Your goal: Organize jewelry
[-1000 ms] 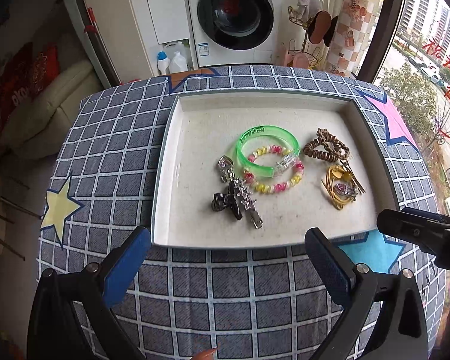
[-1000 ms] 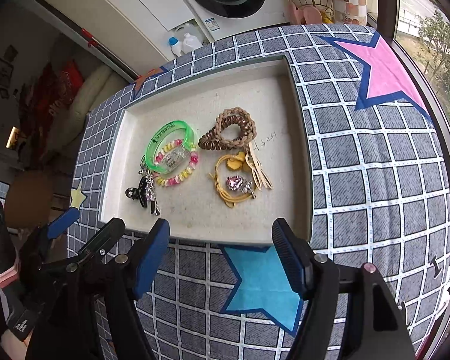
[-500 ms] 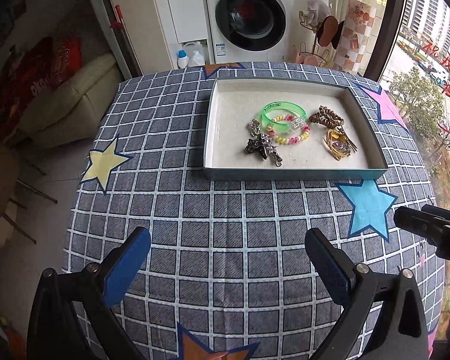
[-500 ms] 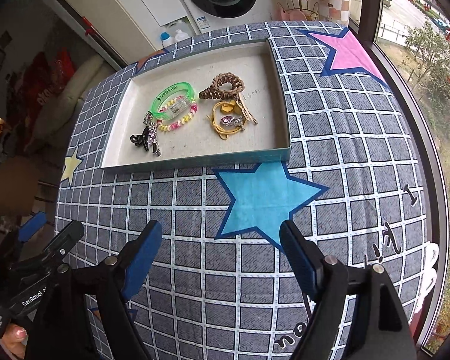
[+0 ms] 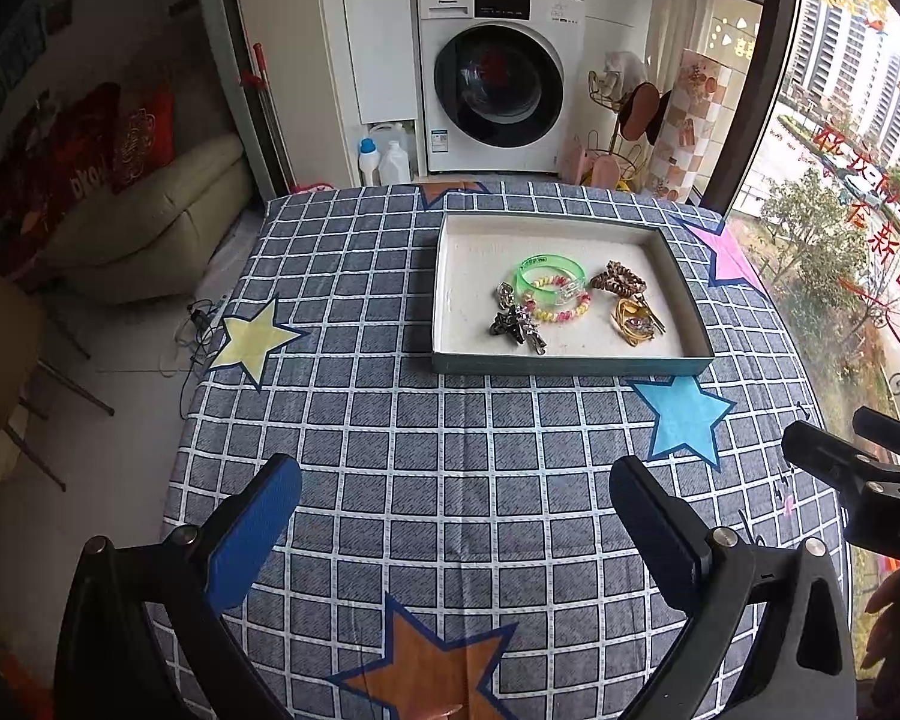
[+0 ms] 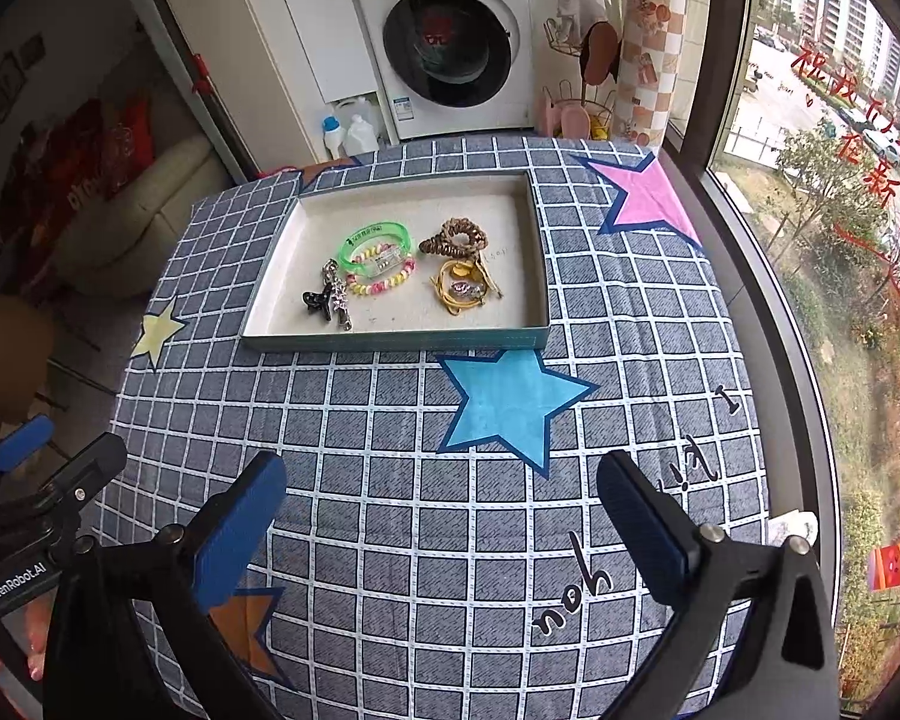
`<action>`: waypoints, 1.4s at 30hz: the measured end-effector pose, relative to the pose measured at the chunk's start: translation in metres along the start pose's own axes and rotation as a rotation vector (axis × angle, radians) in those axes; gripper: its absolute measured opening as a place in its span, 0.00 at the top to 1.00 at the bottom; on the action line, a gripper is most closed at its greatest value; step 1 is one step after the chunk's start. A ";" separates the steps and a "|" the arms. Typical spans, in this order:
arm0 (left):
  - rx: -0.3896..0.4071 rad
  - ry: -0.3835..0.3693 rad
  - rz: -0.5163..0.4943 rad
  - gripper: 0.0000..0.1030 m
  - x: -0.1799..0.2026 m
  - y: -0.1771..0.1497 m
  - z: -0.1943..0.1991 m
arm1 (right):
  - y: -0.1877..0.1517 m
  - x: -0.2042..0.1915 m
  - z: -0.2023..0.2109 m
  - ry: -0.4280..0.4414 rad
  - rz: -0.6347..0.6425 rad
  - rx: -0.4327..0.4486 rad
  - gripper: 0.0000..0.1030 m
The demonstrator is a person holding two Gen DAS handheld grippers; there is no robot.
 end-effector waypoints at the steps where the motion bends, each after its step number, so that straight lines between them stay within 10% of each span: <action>1: 0.007 0.000 -0.003 0.00 0.001 0.000 0.006 | 0.000 0.000 0.007 -0.005 0.000 0.008 0.00; 42: 0.146 0.026 -0.039 0.00 0.010 -0.009 0.111 | -0.013 0.005 0.140 -0.126 -0.036 0.252 0.00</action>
Point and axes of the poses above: each gripper's, at about its wrist camera, not at the fingertips, and z roughly against the way its jaws point, x to its right, y to its top, the point moved 1 cm from there along -z, roughly the way its jaws point, and after that the axes turned 15 degrees about -y, right-handed, at the moved point
